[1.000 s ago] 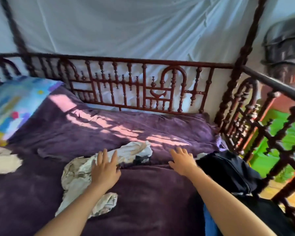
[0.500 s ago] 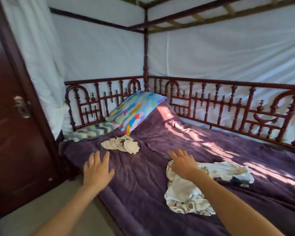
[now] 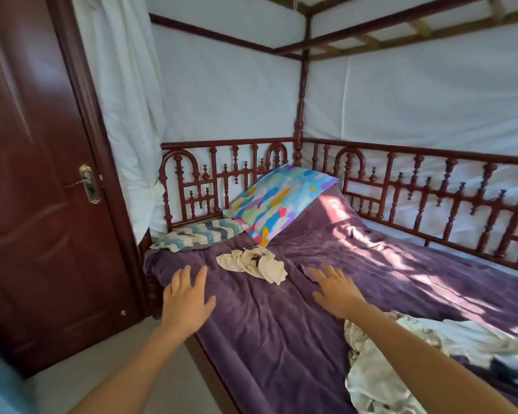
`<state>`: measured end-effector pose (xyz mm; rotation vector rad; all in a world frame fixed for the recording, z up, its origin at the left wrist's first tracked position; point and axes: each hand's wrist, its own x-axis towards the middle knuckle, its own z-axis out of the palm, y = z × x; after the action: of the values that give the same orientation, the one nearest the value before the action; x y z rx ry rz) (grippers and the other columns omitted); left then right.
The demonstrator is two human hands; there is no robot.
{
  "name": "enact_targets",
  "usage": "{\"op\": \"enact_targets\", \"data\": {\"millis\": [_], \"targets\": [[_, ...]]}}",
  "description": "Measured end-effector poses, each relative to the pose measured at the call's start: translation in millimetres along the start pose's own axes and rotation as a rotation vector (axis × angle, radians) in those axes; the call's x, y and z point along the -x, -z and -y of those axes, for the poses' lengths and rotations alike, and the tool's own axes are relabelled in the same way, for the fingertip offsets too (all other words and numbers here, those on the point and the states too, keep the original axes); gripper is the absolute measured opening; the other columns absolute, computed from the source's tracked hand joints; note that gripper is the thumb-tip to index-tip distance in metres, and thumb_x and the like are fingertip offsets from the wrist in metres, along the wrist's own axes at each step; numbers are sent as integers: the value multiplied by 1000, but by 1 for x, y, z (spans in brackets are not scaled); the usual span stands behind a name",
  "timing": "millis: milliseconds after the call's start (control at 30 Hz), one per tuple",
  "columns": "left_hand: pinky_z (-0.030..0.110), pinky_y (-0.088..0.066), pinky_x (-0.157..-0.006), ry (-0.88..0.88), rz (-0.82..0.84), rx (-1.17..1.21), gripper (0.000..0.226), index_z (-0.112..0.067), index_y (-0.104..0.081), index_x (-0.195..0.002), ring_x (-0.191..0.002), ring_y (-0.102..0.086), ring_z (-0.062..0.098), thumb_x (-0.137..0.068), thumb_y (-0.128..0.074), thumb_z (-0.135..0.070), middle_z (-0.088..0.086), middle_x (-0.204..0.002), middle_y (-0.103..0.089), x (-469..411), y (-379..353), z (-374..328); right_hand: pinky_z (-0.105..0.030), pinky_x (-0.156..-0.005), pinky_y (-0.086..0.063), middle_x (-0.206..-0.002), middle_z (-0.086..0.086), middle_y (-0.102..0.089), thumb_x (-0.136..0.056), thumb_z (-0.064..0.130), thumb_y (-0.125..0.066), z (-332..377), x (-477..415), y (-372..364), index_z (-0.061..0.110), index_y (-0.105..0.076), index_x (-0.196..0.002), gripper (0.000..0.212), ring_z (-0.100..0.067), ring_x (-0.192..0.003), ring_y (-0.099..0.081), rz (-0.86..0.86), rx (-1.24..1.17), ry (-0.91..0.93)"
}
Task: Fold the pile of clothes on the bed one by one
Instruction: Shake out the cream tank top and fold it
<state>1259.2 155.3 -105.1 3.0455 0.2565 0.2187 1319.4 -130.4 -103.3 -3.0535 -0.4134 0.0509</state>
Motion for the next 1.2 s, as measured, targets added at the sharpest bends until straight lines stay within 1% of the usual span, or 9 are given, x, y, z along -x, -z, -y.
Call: {"op": "enact_targets", "data": {"millis": [267,400,533,600,700,833,1000,1133,1200], "targets": [[39,-20,-113,153,2,-32,69,-23,-6,-150,-144,-7,27,-95,-39,-47,11,-156,-8,-89,-8,55,-40,-106,-30,-150,-6,-22,-95,29,-43,67,-143,-17,25,-21,-147,56,-30,-135,-26,20,-88,188],[50,-35,-105,225,-61,46,71,-14,-33,-145,-137,-29,37,-85,-62,-40,21,-148,-30,-104,-31,90,-41,-105,-34,-151,-7,-20,-95,29,-42,106,-188,-45,25,-18,-148,58,-31,-135,-26,105,-60,292],[39,-21,-112,370,112,49,66,-25,-7,-150,-144,-7,26,-96,-40,-44,9,-156,-8,-127,-55,140,-40,-104,-34,-150,-9,-21,-96,29,-41,143,-231,-60,24,-19,-148,56,-33,-135,-27,138,-39,344],[39,-22,-112,375,98,48,64,-24,-6,-150,-143,-7,27,-97,-39,-40,9,-156,-8,-144,-63,162,-42,-105,-35,-151,-8,-21,-96,30,-41,159,-255,-62,25,-20,-147,56,-33,-135,-28,136,-35,345],[39,-23,-112,380,86,86,65,-24,-11,-149,-143,-9,27,-95,-40,-45,10,-155,-11,-183,-74,192,-41,-103,-36,-150,-7,-22,-95,29,-43,181,-296,-60,24,-22,-146,55,-31,-135,-28,102,-16,327],[40,-23,-111,293,112,116,65,-23,-13,-149,-143,-10,28,-95,-40,-48,10,-155,-13,-248,-82,223,-40,-106,-35,-147,-8,-29,-94,29,-45,199,-350,-56,22,-25,-145,55,-30,-132,-32,78,-4,236],[38,-24,-111,144,104,142,61,-21,-18,-148,-142,-13,26,-96,-39,-46,9,-154,-16,-332,-89,254,-40,-109,-32,-149,-5,-26,-95,31,-44,209,-396,-62,24,-24,-146,55,-27,-137,-27,90,-43,66],[34,-29,-108,59,185,144,56,-20,-29,-144,-137,-26,25,-95,-40,-45,6,-149,-30,-373,-129,248,-38,-103,-33,-147,-5,-26,-95,30,-43,195,-392,-93,26,-27,-144,51,-28,-134,-29,195,-81,-40],[33,-30,-107,-7,253,129,54,-22,-30,-143,-136,-27,24,-95,-38,-45,3,-149,-31,-385,-151,233,-38,-105,-33,-149,-3,-25,-95,30,-43,177,-389,-103,26,-29,-143,50,-28,-134,-29,218,-88,-108]]}}
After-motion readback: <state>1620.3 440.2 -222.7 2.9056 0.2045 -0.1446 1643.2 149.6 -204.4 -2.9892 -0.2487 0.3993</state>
